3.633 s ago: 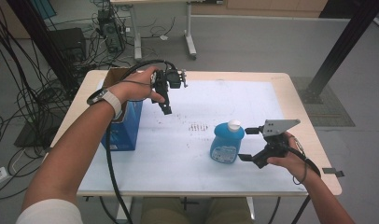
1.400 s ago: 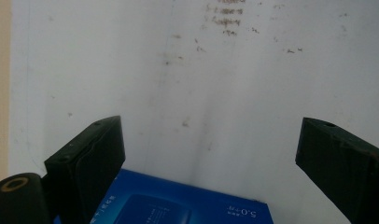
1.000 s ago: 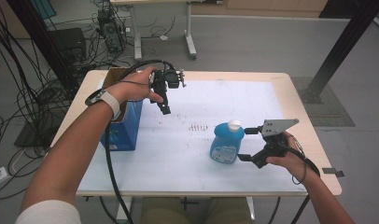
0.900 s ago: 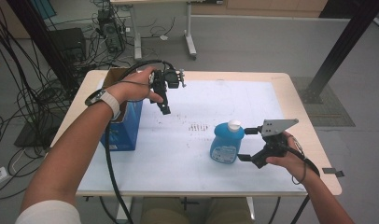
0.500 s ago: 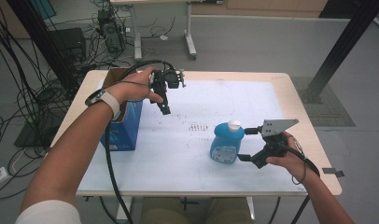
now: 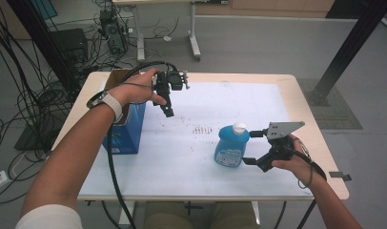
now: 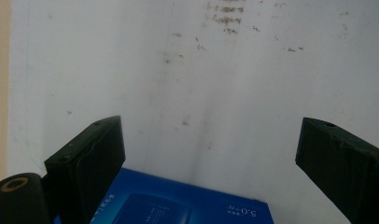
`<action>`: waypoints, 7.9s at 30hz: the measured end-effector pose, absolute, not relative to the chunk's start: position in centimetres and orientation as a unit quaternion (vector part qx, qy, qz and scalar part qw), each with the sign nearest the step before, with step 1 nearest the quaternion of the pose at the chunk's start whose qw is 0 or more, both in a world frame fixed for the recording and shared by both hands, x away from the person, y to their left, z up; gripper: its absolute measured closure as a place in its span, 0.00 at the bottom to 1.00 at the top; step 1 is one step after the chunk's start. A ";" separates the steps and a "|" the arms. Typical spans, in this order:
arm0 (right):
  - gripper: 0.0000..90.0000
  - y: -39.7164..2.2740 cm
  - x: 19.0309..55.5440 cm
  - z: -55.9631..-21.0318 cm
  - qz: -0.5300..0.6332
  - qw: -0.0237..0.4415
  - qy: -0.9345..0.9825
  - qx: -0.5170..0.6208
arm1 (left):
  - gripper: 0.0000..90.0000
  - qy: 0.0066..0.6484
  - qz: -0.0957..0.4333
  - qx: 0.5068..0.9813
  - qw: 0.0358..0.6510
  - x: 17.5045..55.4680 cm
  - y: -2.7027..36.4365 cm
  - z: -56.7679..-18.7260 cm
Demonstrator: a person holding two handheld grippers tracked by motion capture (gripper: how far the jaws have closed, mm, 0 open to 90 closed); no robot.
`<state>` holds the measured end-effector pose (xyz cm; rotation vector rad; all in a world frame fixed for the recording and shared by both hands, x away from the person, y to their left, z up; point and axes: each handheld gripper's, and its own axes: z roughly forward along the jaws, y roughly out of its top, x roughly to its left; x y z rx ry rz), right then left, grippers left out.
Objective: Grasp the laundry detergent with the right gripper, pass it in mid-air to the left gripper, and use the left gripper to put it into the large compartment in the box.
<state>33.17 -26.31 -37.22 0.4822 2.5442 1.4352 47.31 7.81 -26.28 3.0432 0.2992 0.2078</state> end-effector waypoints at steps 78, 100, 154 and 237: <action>0.03 -26.4 33.1 -37.3 0.482 0.091 0.855 0.167 | 0.10 0.098 0.070 0.992 0.036 47.3 7.8 -26.4; 0.03 -26.5 33.0 -38.3 0.479 0.088 0.857 0.171 | 0.10 0.098 0.070 0.992 0.033 47.3 7.7 -26.5; 0.07 -23.9 33.5 -39.9 0.512 0.100 0.836 0.169 | 0.10 0.099 0.071 0.992 0.031 47.3 7.7 -26.7; 0.37 -22.5 34.2 -41.1 0.552 0.107 0.811 0.163 | 0.10 0.102 0.070 0.992 0.027 47.2 8.0 -26.9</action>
